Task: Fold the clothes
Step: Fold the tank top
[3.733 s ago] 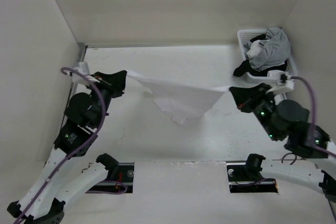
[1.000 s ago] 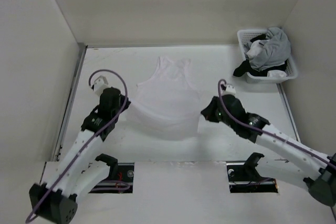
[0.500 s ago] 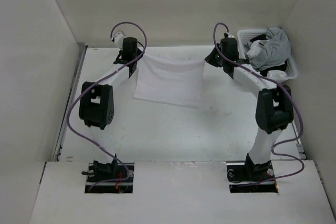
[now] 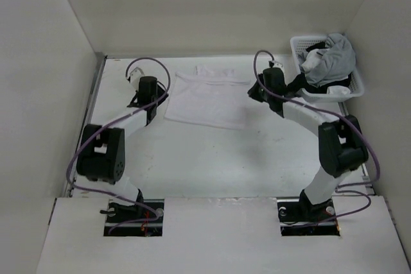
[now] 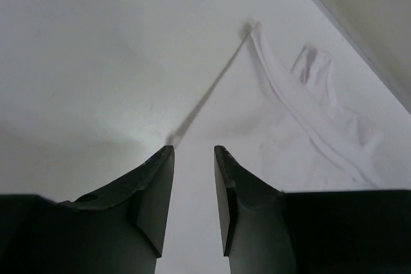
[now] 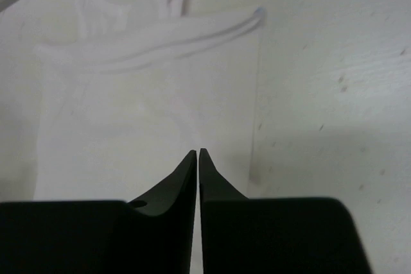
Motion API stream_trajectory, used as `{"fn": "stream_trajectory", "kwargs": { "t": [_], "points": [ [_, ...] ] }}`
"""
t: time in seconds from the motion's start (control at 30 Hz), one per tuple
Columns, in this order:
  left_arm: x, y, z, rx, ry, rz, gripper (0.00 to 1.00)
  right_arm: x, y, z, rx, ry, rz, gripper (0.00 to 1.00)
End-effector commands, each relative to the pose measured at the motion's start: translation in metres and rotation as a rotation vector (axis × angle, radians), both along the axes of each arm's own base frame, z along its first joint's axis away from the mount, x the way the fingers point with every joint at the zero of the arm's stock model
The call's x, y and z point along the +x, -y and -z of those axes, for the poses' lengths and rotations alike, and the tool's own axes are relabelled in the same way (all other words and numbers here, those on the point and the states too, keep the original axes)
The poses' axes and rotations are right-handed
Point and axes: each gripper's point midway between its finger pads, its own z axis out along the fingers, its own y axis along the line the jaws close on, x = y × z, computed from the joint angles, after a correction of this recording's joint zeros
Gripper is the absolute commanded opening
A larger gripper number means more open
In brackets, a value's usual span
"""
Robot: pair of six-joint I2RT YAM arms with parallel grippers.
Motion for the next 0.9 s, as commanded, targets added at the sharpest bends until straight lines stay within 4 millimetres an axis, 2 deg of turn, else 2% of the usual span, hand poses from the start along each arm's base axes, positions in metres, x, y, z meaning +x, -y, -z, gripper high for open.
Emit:
{"fn": "stream_trajectory", "kwargs": {
  "t": [0.0, 0.07, 0.13, 0.2, 0.3, 0.43, 0.53, 0.73, 0.87],
  "points": [
    [-0.046, -0.001, -0.020, -0.036, 0.087, -0.006, 0.30, -0.042, -0.027, -0.032, 0.069, 0.138, -0.029, 0.03],
    [-0.077, -0.001, 0.004, -0.056, 0.038, 0.016, 0.32, -0.076, -0.037, -0.016, 0.103, 0.116, -0.055, 0.01],
    [-0.098, 0.004, 0.022, -0.101, -0.005, 0.053, 0.32, -0.105, -0.044, -0.005, 0.117, 0.111, -0.084, 0.03],
    [-0.108, 0.008, 0.032, -0.132, -0.023, 0.082, 0.33, -0.128, -0.047, 0.004, 0.118, 0.100, -0.113, 0.07],
    [-0.109, 0.006, 0.042, -0.149, -0.028, 0.080, 0.34, -0.154, -0.046, 0.017, 0.108, 0.084, -0.134, 0.14],
    [-0.103, 0.002, 0.053, -0.180, -0.041, 0.054, 0.34, -0.172, -0.031, 0.039, 0.094, 0.050, -0.102, 0.29],
    [-0.098, 0.002, 0.060, -0.215, -0.042, 0.029, 0.34, -0.181, -0.028, 0.051, 0.104, 0.029, -0.103, 0.34],
    [-0.091, 0.008, 0.061, -0.269, -0.004, 0.035, 0.34, -0.180, -0.025, 0.062, 0.111, 0.015, -0.081, 0.41],
    [-0.091, 0.006, 0.069, -0.275, -0.026, 0.025, 0.22, -0.174, -0.026, 0.068, 0.114, -0.005, -0.065, 0.42]
  ]
}}
